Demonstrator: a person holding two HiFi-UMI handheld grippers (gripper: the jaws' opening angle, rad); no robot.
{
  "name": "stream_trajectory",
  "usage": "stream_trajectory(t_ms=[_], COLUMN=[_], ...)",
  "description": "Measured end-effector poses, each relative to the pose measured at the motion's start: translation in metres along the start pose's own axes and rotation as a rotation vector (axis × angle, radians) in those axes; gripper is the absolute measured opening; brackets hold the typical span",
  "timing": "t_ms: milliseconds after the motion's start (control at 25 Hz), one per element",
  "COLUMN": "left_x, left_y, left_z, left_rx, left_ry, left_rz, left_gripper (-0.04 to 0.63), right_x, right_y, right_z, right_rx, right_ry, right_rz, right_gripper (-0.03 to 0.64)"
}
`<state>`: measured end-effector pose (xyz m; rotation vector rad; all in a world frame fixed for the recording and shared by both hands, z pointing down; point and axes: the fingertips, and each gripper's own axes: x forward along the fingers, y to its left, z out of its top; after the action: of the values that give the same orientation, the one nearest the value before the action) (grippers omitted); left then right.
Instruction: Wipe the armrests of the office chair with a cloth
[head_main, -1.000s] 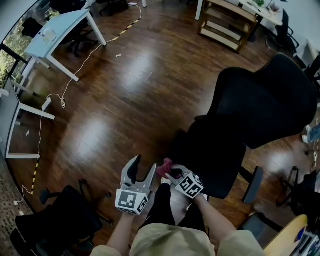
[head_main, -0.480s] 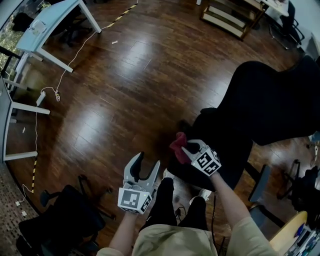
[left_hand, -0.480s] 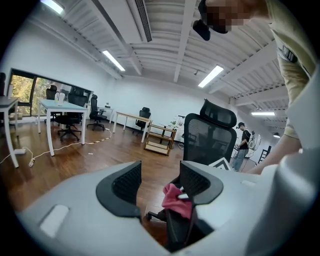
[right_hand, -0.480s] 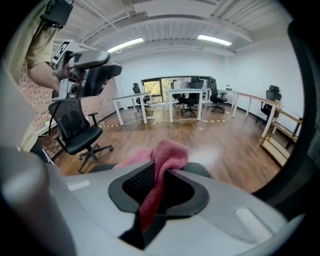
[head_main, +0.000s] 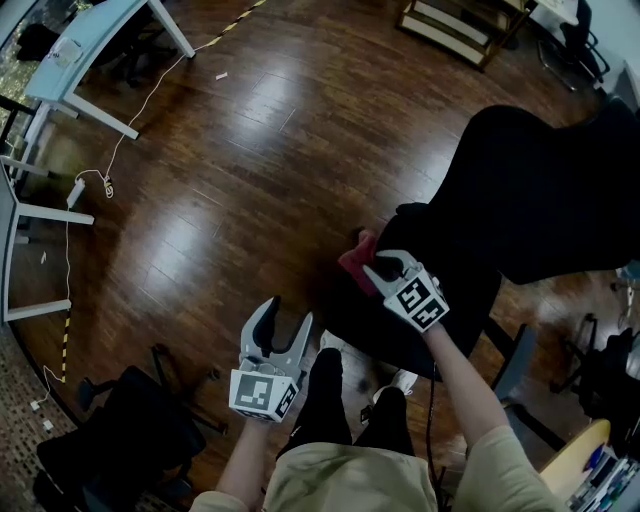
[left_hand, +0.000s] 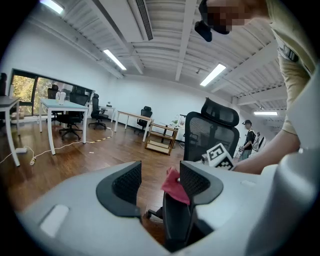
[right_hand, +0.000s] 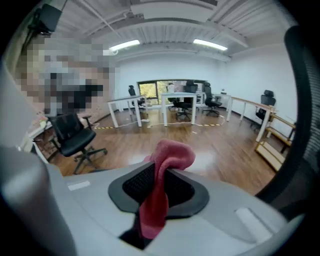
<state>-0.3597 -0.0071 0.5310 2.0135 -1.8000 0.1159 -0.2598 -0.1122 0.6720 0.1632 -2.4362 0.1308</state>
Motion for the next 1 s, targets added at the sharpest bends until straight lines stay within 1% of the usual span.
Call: stream_trajectory(t_ms=[80, 160, 200, 280, 360, 440, 480, 600, 680, 760, 880, 1000], left_x=[0.002, 0.004, 0.005, 0.005, 0.005, 0.005, 0.005, 0.004, 0.003, 0.002, 0.005, 0.016], left_y=[-0.001, -0.003, -0.005, -0.007, -0.01, -0.014, -0.017, -0.021, -0.02, -0.019, -0.024, -0.031], left_z=[0.001, 0.002, 0.004, 0.009, 0.011, 0.009, 0.008, 0.005, 0.006, 0.005, 0.002, -0.001], left_rx=[-0.006, -0.011, -0.013, -0.012, -0.009, -0.007, -0.006, 0.001, 0.008, 0.013, 0.026, 0.037], left_ry=[-0.001, -0.01, -0.016, -0.023, -0.023, -0.019, -0.015, 0.003, 0.01, 0.015, 0.032, 0.044], left_rz=[0.006, 0.011, 0.012, 0.013, 0.012, 0.011, 0.01, 0.001, -0.002, -0.004, -0.01, -0.027], left_gripper=[0.218, 0.218, 0.218, 0.218, 0.218, 0.218, 0.218, 0.218, 0.218, 0.218, 0.218, 0.218], right_x=[-0.004, -0.006, -0.006, -0.002, 0.002, 0.002, 0.001, -0.002, -0.004, -0.006, -0.007, -0.014], right_y=[0.067, 0.13, 0.153, 0.177, 0.175, 0.15, 0.132, 0.06, 0.009, -0.033, -0.068, -0.081], right_z=[0.0, -0.013, -0.022, -0.038, -0.045, -0.045, -0.044, -0.043, -0.042, -0.041, -0.05, -0.058], right_rx=[-0.032, -0.08, -0.105, -0.132, -0.121, -0.097, -0.084, -0.018, 0.062, 0.14, 0.211, 0.275], right_ry=[-0.022, 0.002, 0.024, 0.057, 0.058, 0.046, 0.04, 0.008, -0.027, -0.054, -0.034, -0.047], right_rz=[0.157, 0.301, 0.35, 0.394, 0.389, 0.349, 0.31, 0.133, 0.005, -0.096, -0.173, -0.21], right_gripper=[0.064, 0.066, 0.066, 0.064, 0.066, 0.064, 0.064, 0.064, 0.064, 0.064, 0.064, 0.064])
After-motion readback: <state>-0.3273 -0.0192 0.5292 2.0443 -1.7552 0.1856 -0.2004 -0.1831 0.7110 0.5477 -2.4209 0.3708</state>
